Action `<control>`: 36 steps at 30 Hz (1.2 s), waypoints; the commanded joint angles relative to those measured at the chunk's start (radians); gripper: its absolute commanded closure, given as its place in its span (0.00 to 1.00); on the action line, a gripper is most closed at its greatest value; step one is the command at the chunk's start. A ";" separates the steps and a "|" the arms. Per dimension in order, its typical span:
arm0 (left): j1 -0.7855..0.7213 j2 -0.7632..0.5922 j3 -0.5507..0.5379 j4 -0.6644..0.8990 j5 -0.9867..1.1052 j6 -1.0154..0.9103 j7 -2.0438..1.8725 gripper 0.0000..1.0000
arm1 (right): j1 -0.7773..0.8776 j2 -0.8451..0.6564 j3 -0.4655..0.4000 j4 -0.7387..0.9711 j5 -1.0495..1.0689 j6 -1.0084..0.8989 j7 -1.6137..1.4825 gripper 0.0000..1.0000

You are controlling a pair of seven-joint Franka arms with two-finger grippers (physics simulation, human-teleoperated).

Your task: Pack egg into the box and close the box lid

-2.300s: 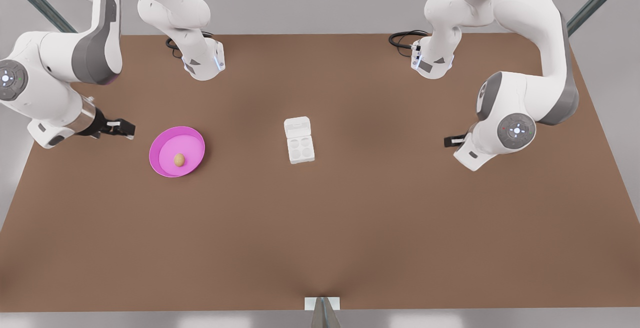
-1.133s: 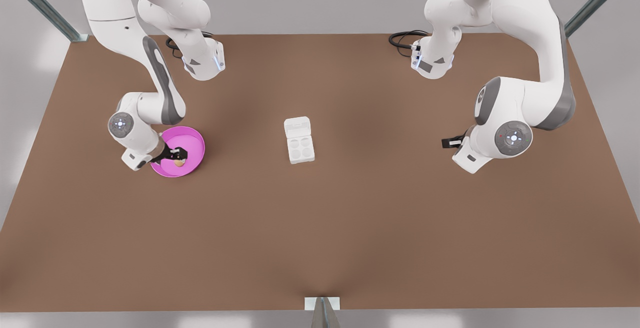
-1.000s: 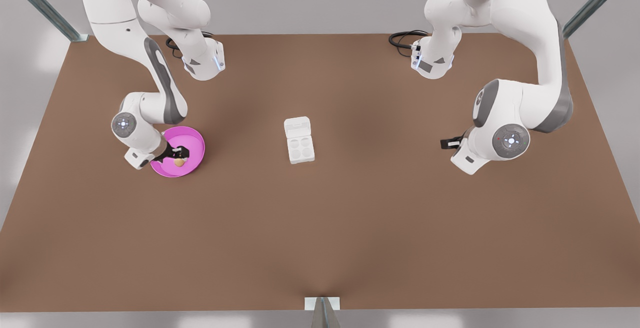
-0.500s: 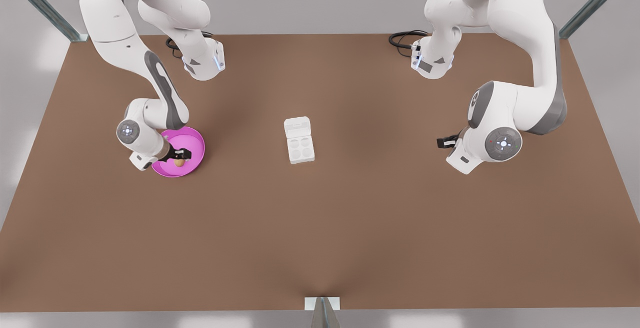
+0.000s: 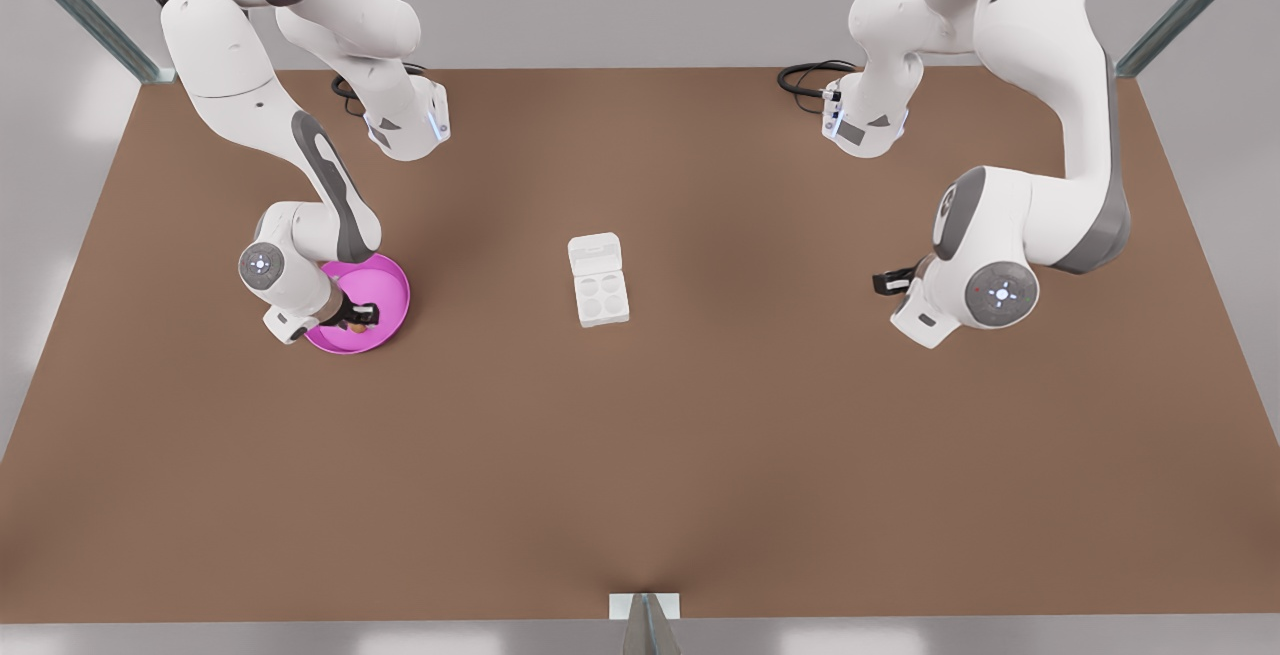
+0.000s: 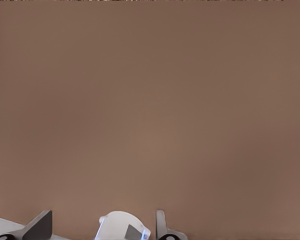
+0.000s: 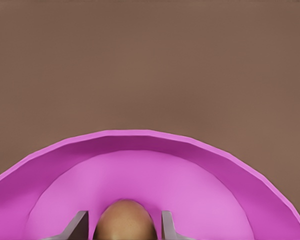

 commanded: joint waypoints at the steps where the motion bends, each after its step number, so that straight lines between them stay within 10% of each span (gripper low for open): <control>1: -0.004 0.004 -0.002 0.004 -0.001 -0.014 -0.016 0.00 | 0.000 -0.001 0.000 0.000 0.001 0.001 0.001 0.37; 36: 0.004 0.001 -0.039 0.186 -0.097 -0.291 0.022 0.00 | 0.002 0.018 0.002 0.034 -0.011 -0.097 -0.045 0.50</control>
